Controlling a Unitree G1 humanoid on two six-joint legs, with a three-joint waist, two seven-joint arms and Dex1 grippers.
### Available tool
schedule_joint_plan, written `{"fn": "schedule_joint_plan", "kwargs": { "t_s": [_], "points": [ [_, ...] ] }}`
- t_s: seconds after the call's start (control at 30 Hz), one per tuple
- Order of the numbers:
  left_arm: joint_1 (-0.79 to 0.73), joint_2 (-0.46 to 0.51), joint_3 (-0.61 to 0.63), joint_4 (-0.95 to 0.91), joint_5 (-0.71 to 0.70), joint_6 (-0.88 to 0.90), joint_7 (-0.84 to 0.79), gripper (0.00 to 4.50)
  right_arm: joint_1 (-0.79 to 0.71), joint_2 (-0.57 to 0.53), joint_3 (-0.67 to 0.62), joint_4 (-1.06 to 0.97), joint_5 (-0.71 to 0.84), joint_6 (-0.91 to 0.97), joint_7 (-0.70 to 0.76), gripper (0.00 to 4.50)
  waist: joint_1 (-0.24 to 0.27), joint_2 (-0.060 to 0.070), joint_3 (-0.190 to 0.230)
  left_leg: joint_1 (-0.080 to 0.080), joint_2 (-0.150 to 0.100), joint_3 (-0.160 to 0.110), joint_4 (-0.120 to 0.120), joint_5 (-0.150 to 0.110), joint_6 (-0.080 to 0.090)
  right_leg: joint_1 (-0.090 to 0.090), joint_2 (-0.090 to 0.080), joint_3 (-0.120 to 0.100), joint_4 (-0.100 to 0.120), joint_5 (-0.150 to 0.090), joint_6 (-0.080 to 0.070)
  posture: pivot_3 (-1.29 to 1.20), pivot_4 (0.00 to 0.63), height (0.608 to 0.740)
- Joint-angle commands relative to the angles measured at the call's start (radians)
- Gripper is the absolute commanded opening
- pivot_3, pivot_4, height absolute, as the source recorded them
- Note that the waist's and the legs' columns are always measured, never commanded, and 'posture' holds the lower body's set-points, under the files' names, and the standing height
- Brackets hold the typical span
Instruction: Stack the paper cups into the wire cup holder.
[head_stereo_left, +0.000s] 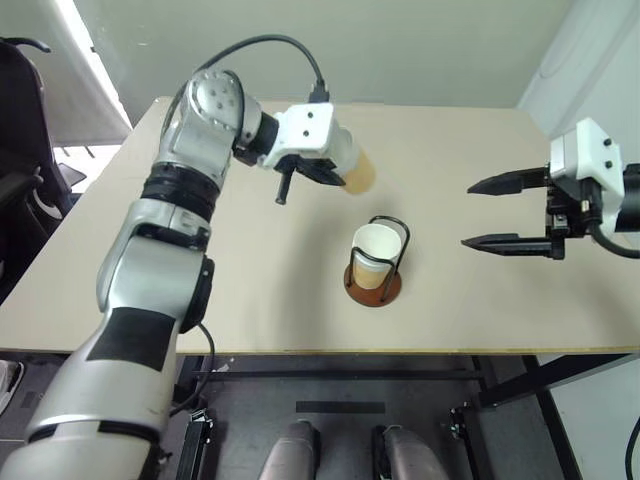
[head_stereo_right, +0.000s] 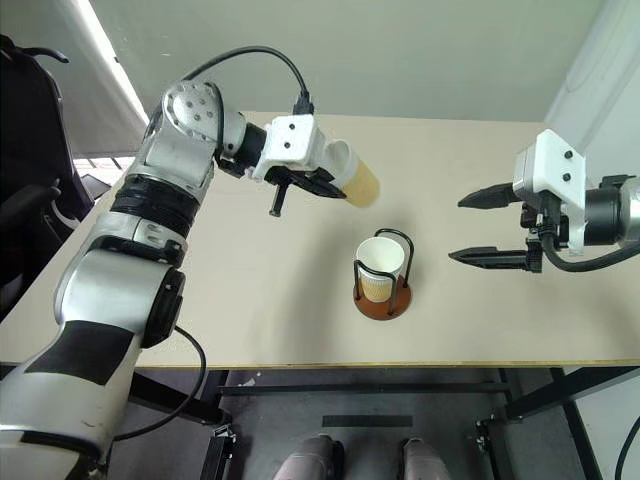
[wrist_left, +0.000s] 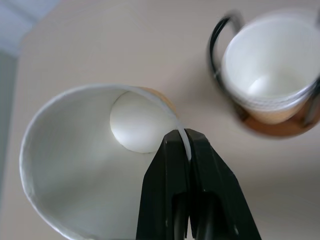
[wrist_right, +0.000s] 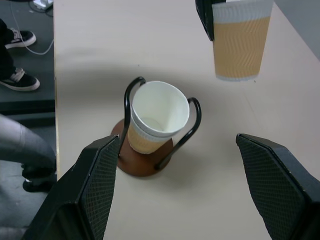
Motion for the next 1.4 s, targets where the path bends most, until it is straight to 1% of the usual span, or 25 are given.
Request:
{"fn": "schedule_joint_plan", "kwargs": {
  "t_s": [0.03, 0.13, 0.33, 0.43, 0.6, 0.7, 0.9, 1.0, 1.17, 1.4],
  "points": [
    [-0.019, 0.015, 0.008, -0.12, -0.099, 0.113, -0.083, 0.02, -0.037, 0.013, -0.012, -0.043, 0.02, 0.016, -0.021, 3.77, -0.001, 0.0, 0.0, 0.0, 0.0, 0.001, 0.0, 0.0, 0.0, 0.0, 0.001, -0.001, 0.0, 0.0, 0.0, 0.0, 0.15, 0.74],
    [-0.018, 0.034, -0.023, -0.166, -0.147, 0.161, -0.086, 0.02, -0.047, 0.031, -0.002, -0.055, 0.017, 0.018, -0.033, 3.77, -0.002, 0.0, 0.0, 0.001, 0.0, 0.002, 0.0, 0.0, 0.0, 0.0, 0.001, 0.0, 0.0, 0.0, 0.0, 0.0, 0.15, 0.74],
    [-0.021, 0.084, -0.12, -0.261, -0.295, 0.281, -0.086, 0.02, -0.052, 0.044, -0.008, -0.087, 0.045, 0.057, -0.049, 3.77, -0.001, 0.0, 0.0, 0.001, 0.0, 0.001, 0.0, 0.0, 0.001, 0.0, 0.001, -0.001, 0.0, 0.001, 0.0, 0.0, 0.15, 0.74],
    [-0.022, 0.137, -0.214, -0.33, -0.399, 0.334, -0.086, 0.02, -0.053, 0.043, -0.007, -0.093, 0.047, 0.063, -0.05, 3.77, -0.001, 0.0, 0.0, 0.0, 0.0, 0.001, 0.0, 0.0, 0.001, 0.0, 0.001, -0.001, 0.0, 0.001, 0.0, 0.0, 0.15, 0.74],
    [-0.037, 0.2, -0.348, -0.381, -0.49, 0.333, -0.086, 0.02, -0.036, 0.026, 0.009, -0.056, 0.001, 0.028, -0.032, 3.77, 0.0, 0.0, 0.0, 0.0, 0.0, 0.0, 0.0, 0.0, 0.001, 0.0, 0.0, -0.002, 0.0, 0.001, 0.0, 0.0, 0.15, 0.74],
    [-0.042, 0.214, -0.39, -0.398, -0.529, 0.328, -0.086, 0.02, -0.048, 0.012, 0.015, -0.015, -0.017, 0.013, -0.014, 3.77, 0.002, 0.0, 0.0, 0.001, -0.001, 0.0, 0.0, 0.0, 0.001, 0.001, 0.0, -0.002, 0.0, 0.0, -0.001, 0.0, 0.15, 0.74],
    [-0.044, 0.215, -0.439, -0.395, -0.56, 0.307, -0.086, 0.02, -0.112, 0.004, 0.0, 0.019, -0.004, 0.044, -0.012, 3.77, 0.0, 0.001, 0.0, 0.001, -0.001, 0.0, 0.0, 0.0, 0.001, 0.001, 0.0, -0.002, 0.0, 0.0, 0.0, 0.0, 0.15, 0.74],
    [-0.044, 0.213, -0.461, -0.394, -0.575, 0.296, -0.086, 0.02, -0.108, -0.011, -0.016, 0.006, 0.005, 0.06, -0.011, 3.77, 0.002, 0.001, 0.0, 0.0, 0.0, -0.001, 0.0, 0.0, 0.0, 0.001, 0.0, -0.003, -0.001, 0.0, -0.001, 0.0, 0.15, 0.74],
    [-0.048, 0.208, -0.509, -0.373, -0.57, 0.246, -0.086, 0.02, -0.05, -0.036, -0.061, -0.051, 0.034, 0.092, -0.02, 3.77, 0.003, 0.001, 0.0, 0.0, 0.0, -0.002, 0.0, 0.0, 0.0, 0.001, -0.001, -0.002, -0.001, 0.0, -0.001, 0.0, 0.15, 0.74],
    [-0.067, 0.159, -0.551, -0.308, -0.542, 0.162, -0.086, 0.02, 0.022, -0.049, -0.123, -0.116, 0.069, 0.129, -0.054, 3.77, 0.005, 0.001, 0.0, -0.001, -0.001, -0.001, 0.0, 0.0, 0.0, 0.001, -0.001, -0.002, -0.001, 0.0, 0.0, 0.0, 0.15, 0.74]
  ]
}}
